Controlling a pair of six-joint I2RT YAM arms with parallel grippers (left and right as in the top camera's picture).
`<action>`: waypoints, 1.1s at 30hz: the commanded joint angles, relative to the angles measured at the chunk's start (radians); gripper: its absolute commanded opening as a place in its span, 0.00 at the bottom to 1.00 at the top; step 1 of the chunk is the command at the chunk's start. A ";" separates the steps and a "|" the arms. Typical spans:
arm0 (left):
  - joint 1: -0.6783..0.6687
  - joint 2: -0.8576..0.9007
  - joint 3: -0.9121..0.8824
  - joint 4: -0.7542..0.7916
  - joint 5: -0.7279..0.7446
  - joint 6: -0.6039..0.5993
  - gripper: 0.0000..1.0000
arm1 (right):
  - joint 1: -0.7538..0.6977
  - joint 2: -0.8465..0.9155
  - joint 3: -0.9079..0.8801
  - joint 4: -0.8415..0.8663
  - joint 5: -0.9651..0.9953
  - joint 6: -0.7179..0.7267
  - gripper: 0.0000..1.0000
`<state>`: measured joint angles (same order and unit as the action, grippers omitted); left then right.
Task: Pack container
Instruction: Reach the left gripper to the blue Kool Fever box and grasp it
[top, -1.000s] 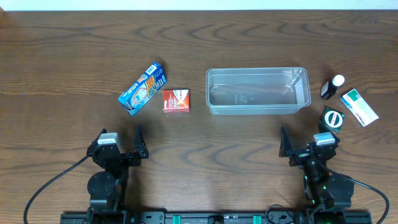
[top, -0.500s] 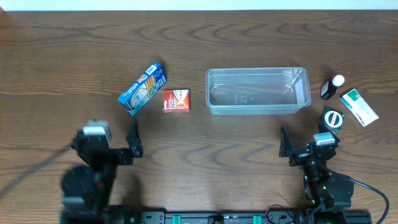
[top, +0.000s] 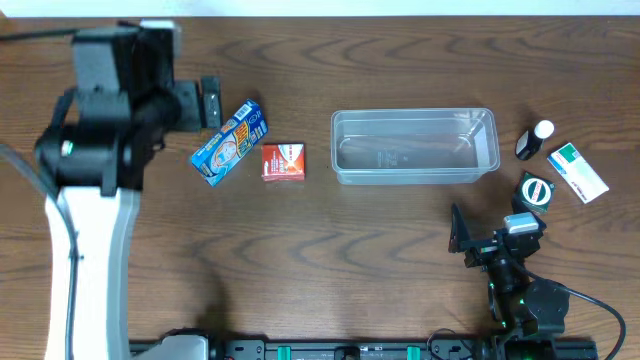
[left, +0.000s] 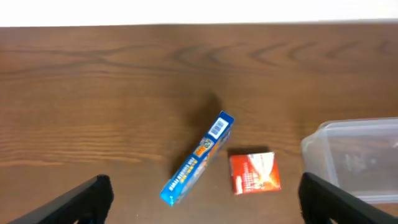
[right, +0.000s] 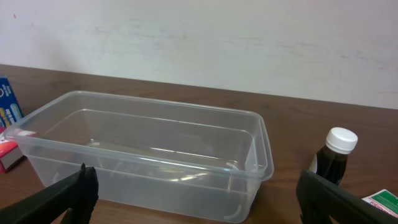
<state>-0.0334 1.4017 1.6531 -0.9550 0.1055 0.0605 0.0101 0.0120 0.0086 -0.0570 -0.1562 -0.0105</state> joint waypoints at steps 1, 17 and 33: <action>0.003 0.052 0.009 -0.027 0.008 0.180 0.82 | 0.006 -0.006 -0.003 -0.003 0.002 0.010 0.99; 0.004 0.397 -0.010 -0.107 0.008 0.418 0.81 | 0.006 -0.006 -0.003 -0.003 0.002 0.010 0.99; 0.004 0.566 -0.010 -0.109 0.008 0.426 0.74 | 0.006 -0.006 -0.003 -0.003 0.002 0.010 0.99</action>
<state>-0.0338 1.9354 1.6474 -1.0622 0.1055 0.4725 0.0101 0.0120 0.0086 -0.0570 -0.1562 -0.0105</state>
